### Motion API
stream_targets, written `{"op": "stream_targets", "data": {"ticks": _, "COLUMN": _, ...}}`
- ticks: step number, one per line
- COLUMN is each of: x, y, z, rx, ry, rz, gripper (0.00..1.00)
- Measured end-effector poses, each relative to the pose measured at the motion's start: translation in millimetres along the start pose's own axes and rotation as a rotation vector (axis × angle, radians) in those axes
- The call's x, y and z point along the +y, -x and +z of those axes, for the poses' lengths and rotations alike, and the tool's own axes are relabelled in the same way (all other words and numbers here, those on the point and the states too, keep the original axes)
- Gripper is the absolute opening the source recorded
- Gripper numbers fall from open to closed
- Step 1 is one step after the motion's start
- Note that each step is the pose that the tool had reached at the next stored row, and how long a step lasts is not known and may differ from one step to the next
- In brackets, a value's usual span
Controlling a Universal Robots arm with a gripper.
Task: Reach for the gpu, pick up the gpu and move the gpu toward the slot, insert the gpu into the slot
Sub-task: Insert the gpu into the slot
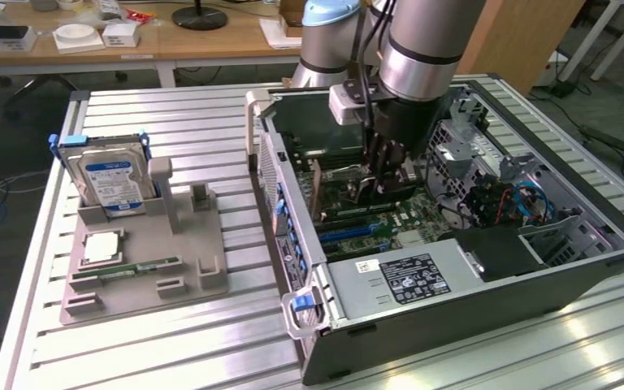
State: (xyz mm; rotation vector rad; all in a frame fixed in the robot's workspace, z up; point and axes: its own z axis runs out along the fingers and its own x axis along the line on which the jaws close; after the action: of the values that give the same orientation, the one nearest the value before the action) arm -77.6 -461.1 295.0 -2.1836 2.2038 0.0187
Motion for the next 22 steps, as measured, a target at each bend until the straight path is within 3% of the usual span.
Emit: {"op": "stream_targets", "data": {"ticks": 22, "x": 4.1, "y": -4.2, "z": 24.6, "rx": 0.0002, "ry": 0.0031, "rz": 0.0, "gripper": 0.27}}
